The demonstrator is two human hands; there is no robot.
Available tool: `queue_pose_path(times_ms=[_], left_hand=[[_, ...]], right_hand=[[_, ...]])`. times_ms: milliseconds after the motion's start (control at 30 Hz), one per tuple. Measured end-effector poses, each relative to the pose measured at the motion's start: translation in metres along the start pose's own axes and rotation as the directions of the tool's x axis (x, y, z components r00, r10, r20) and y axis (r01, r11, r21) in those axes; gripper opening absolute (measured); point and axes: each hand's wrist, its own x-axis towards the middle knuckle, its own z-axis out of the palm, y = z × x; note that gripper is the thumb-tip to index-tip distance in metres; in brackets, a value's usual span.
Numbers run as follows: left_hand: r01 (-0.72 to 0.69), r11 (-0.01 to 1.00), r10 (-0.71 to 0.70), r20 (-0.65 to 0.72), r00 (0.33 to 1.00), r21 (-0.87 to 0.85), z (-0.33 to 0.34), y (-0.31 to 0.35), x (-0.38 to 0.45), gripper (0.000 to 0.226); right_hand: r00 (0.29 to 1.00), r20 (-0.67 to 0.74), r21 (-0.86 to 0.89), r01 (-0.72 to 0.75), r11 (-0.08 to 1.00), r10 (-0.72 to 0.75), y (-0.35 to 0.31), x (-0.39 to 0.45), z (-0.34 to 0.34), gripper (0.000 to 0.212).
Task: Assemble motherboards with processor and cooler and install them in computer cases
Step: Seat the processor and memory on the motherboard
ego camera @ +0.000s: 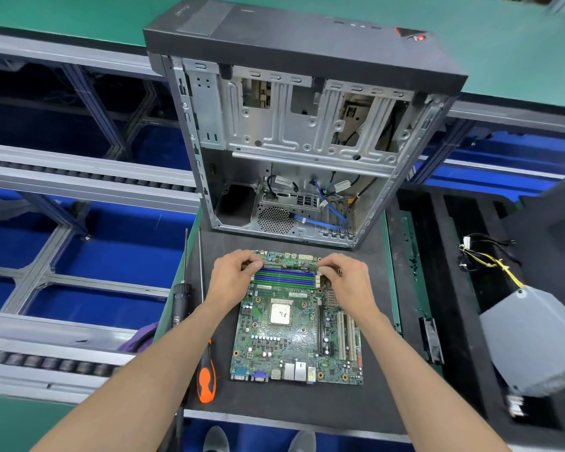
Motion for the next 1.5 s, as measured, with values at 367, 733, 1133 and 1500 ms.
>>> queue_pose_path(times_ms=[367,733,1133,1500], left_hand=[[-0.03,0.998,0.03,0.008,1.0,0.057,0.002,-0.003,0.001,0.01],[-0.028,0.995,0.027,0.012,1.0,0.099,0.003,-0.001,0.001,0.012],[0.225,0.972,-0.225,0.011,0.974,-0.072,-0.003,0.005,0.009,0.018],[0.485,0.869,-0.483,0.046,0.874,-0.101,-0.007,0.009,0.026,0.034]], right_hand=[[0.99,0.144,-0.167,0.024,0.986,0.0,0.001,0.006,0.0,0.014],[0.993,0.11,-0.214,0.058,0.975,-0.035,0.002,0.001,0.007,0.015],[0.932,0.067,-0.013,-0.357,0.934,0.357,-0.02,0.015,0.009,0.011],[0.789,0.108,-0.013,-0.607,0.795,0.605,-0.028,0.028,0.005,0.039]])
